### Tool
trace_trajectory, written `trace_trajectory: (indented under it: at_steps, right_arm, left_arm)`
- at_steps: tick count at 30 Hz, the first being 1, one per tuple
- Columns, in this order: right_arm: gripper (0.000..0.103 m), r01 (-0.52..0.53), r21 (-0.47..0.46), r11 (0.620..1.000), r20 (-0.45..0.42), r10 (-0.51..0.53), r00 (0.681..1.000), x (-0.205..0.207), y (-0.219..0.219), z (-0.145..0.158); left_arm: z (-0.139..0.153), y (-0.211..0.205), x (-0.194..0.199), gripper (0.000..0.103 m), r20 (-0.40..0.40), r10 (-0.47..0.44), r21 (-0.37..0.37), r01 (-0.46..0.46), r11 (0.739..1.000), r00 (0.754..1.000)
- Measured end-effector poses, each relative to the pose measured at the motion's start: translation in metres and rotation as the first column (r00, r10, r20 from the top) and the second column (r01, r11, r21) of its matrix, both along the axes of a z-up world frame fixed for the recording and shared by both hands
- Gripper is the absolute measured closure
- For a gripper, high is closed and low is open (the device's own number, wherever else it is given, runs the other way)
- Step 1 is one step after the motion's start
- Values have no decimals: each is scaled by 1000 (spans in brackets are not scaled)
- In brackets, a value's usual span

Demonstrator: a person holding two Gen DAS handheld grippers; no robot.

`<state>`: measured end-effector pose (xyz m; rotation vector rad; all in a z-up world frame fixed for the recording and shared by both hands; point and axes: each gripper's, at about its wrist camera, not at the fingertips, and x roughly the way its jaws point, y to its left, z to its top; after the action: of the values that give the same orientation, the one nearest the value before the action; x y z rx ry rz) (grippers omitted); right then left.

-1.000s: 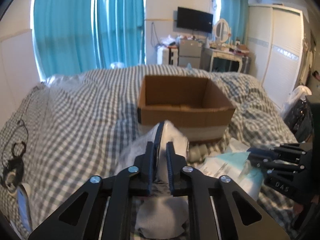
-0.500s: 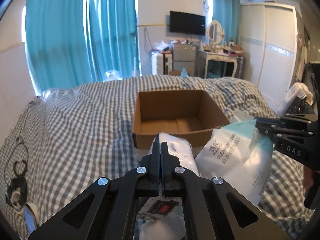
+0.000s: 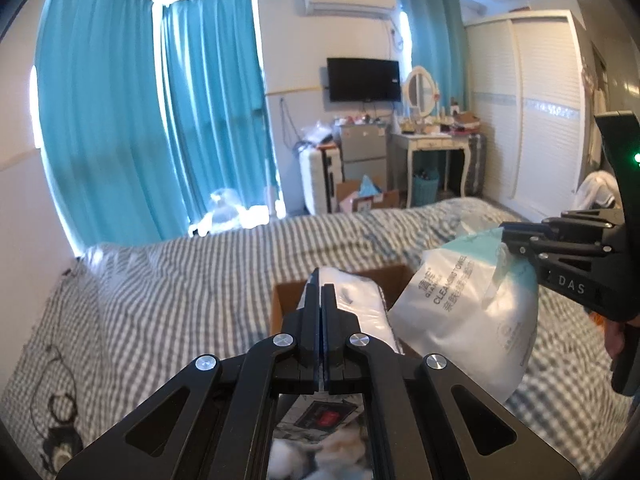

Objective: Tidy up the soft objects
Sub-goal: 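Carry both packs into the cardboard box and open both grippers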

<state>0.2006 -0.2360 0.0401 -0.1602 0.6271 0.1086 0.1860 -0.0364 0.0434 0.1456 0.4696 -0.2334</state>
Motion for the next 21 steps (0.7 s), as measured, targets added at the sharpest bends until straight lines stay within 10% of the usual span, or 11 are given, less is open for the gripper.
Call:
trace_trajectory:
  at_steps: [11, 21]
  right_arm:
    - [92, -77, -210, 975, -45, 69, 997, 93, -8, -29]
    - [92, -265, -183, 947, -140, 242, 960, 143, 11, -97]
  left_arm:
    - [-17, -26, 93, 103, -55, 1, 25, 0, 1000, 999]
    - [-72, -42, 136, 102, -162, 0, 59, 10, 998, 987]
